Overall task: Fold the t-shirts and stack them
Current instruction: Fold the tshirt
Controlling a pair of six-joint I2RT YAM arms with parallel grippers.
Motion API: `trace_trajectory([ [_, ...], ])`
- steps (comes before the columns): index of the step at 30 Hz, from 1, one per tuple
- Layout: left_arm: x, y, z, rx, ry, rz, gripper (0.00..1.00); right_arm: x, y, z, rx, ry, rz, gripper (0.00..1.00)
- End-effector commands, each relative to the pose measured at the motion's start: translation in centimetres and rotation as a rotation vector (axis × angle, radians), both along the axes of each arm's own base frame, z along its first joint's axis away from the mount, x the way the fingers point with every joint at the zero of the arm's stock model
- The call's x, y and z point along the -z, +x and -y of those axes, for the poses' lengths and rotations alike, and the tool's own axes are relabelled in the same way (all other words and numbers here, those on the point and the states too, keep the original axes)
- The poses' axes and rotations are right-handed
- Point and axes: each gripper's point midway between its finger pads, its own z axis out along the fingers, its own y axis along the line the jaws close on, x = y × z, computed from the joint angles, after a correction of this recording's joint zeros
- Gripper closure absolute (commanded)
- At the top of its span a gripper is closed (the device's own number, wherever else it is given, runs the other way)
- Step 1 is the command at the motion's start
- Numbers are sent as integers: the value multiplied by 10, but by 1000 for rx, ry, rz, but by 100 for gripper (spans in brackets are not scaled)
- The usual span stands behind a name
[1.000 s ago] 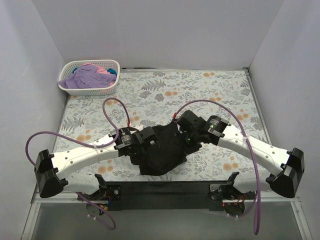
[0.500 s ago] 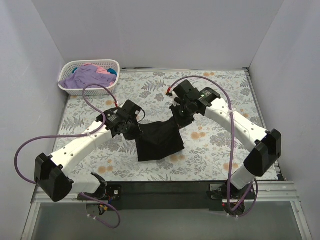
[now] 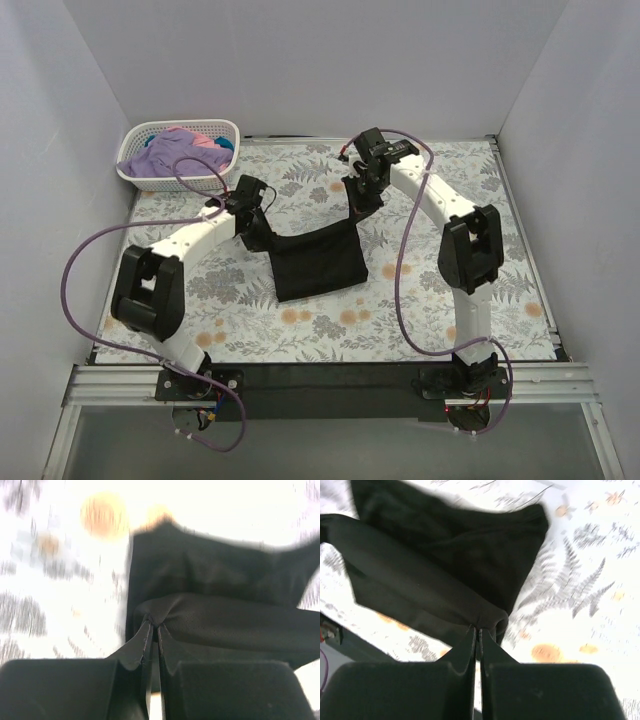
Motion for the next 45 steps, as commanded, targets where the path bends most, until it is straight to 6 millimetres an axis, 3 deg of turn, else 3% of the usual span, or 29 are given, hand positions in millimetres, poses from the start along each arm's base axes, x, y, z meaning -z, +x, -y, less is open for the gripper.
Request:
trace_trajectory([
  [1,-5,47,5,16,-29,95,100,15,32,-1,-9,42,4,99],
  [7,16,69,3,-11,-9,77,100,37,64,-4,-2,79,37,99],
  [13,21,63,-8,-67,21,69,100,47,73,0,-6,92,48,99],
  [25,-17,55,-14,-127,-20,170,100,36,78,-5,-11,139,105,99],
  [29,-9,49,-21,-160,-5,171,100,40,80,-8,-18,156,109,99],
  [35,30,42,-30,-212,51,90,100,57,87,-11,-18,158,113,96],
  [37,37,39,-33,-231,55,77,100,61,89,-11,-18,156,118,89],
  [39,31,38,-35,-248,53,95,100,56,89,-12,-20,162,126,75],
  [41,16,39,-39,-263,57,140,95,52,90,-10,-12,157,150,70],
  [44,-3,40,-47,-286,64,205,76,18,98,-7,16,186,267,63],
  [45,-17,41,-47,-288,46,245,67,8,91,-3,20,201,286,61],
])
